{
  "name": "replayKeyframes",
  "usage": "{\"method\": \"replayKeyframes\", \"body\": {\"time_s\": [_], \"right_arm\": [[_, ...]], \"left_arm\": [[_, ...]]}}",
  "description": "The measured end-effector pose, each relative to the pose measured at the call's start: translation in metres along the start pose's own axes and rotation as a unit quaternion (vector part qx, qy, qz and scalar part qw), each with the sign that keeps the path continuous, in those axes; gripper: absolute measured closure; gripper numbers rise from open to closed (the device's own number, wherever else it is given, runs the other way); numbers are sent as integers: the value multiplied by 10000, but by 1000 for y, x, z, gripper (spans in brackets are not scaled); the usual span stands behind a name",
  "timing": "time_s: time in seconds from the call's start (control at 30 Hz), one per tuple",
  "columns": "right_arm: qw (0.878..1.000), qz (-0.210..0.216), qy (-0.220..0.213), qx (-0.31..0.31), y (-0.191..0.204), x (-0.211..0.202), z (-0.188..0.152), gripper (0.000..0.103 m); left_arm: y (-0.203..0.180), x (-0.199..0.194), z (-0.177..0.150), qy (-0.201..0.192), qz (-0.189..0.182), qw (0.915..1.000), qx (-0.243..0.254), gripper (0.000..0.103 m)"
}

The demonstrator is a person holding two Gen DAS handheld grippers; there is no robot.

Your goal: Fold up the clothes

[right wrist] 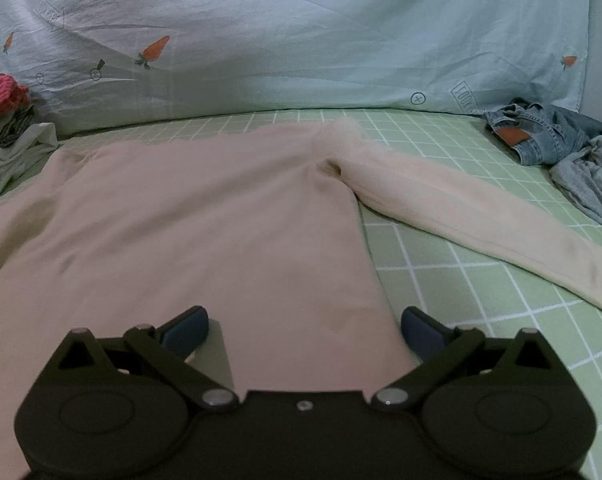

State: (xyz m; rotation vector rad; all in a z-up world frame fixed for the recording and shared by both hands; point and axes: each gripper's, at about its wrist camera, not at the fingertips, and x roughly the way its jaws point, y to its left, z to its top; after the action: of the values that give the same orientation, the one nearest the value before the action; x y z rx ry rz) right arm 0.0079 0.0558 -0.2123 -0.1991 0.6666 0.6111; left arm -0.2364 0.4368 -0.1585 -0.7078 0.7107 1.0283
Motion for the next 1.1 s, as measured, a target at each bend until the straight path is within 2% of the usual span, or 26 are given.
{"method": "replayKeyframes", "body": {"time_s": [0.1, 0.13, 0.17, 0.2, 0.23, 0.27, 0.4, 0.5, 0.6, 0.73, 0.87, 0.93, 1.0, 1.03, 1.1], "right_arm": [[10000, -16, 0, 4, 1, 0, 0, 0], [10000, -21, -1, 5, 1, 1, 0, 0], [10000, -25, -1, 5, 1, 1, 1, 0], [10000, -28, -1, 6, 1, 1, 1, 0], [10000, -30, -1, 6, 1, 1, 1, 0], [10000, -25, -1, 2, 1, 1, 0, 0], [10000, -7, 0, -10, -1, 0, 0, 0], [10000, 1, 0, -12, -2, 0, 0, 0], [10000, 7, 0, -12, -2, 0, 0, 0], [10000, 4, 1, -6, -2, 0, 1, 0], [10000, 12, 1, -5, -2, 1, 1, 0], [10000, 16, 0, -4, -2, 1, 1, 0], [10000, 20, 0, -2, -2, 1, 1, 0], [10000, 20, -1, 1, -2, 1, 1, 0], [10000, 20, -3, 3, -2, 1, 1, 0]], "left_arm": [[-9, 16, 10, 109, -20, 9996, -241, 2], [-13, 19, 12, 107, 8, 9997, -236, 12], [-18, 19, 13, 60, 39, 9999, -89, 33], [-22, 18, 14, 34, 30, 10000, 51, 48], [-24, 18, 16, 52, -72, 9999, 78, 74], [-25, 18, 17, 71, -173, 9998, 105, 95], [-35, -1, 29, -357, -283, 9984, 338, 96], [-56, -27, 36, -905, -295, 9915, 892, 97], [-85, -54, 36, -1385, -563, 9784, 1425, 97], [-130, -83, 12, -1695, -1363, 9511, 2195, 95], [-173, -69, -34, -1159, -2056, 9252, 2971, 90], [-185, -55, -57, -634, -2182, 9151, 3331, 83], [-188, -47, -75, -303, -2178, 9055, 3628, 80], [-187, -45, -81, -170, -2187, 9041, 3668, 74], [-175, -44, -78, -21, -2245, 9147, 3360, 64]]}}
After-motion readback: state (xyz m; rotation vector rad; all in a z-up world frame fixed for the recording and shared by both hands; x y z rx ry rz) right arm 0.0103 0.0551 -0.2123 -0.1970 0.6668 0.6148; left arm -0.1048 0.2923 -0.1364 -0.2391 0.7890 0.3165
